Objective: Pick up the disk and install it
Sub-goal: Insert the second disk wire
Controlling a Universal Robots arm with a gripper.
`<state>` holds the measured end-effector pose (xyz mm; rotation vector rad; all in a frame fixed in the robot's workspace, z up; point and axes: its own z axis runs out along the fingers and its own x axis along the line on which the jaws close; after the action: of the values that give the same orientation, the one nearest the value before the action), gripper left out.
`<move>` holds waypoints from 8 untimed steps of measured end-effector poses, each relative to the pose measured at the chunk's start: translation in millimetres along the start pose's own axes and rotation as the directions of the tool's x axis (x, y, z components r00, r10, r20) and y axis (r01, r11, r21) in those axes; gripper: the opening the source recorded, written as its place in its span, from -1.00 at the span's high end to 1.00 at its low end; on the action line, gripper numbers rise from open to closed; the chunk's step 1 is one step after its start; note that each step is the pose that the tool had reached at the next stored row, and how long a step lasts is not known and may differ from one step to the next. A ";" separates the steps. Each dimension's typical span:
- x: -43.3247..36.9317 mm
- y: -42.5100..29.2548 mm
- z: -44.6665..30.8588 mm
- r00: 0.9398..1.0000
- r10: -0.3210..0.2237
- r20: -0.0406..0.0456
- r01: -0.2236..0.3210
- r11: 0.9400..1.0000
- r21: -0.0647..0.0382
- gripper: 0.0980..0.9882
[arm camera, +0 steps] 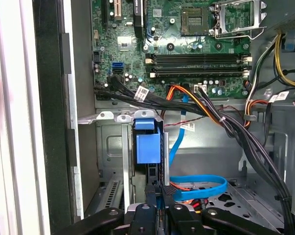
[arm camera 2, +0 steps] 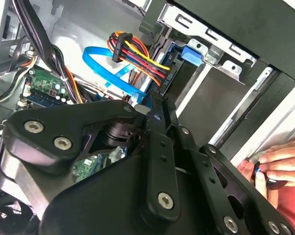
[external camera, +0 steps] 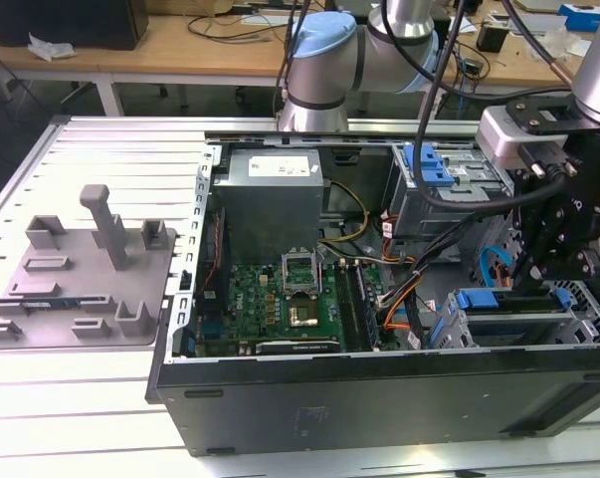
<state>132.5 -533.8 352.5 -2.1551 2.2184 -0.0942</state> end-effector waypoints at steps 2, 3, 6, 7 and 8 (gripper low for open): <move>0.0 -0.1 0.5 1.000 0.000 0.000 0.000 1.000 0.000 0.86; 0.0 -0.1 0.6 1.000 0.000 0.000 0.000 1.000 0.000 0.86; 0.0 -0.4 2.2 1.000 0.000 0.000 0.000 1.000 0.000 0.86; 0.0 -0.4 2.6 1.000 0.000 0.000 0.000 1.000 0.000 0.86; -0.1 -0.4 2.9 1.000 0.000 0.000 0.000 1.000 0.000 0.86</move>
<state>133.1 -533.8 349.7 -2.1551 2.2183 -0.0942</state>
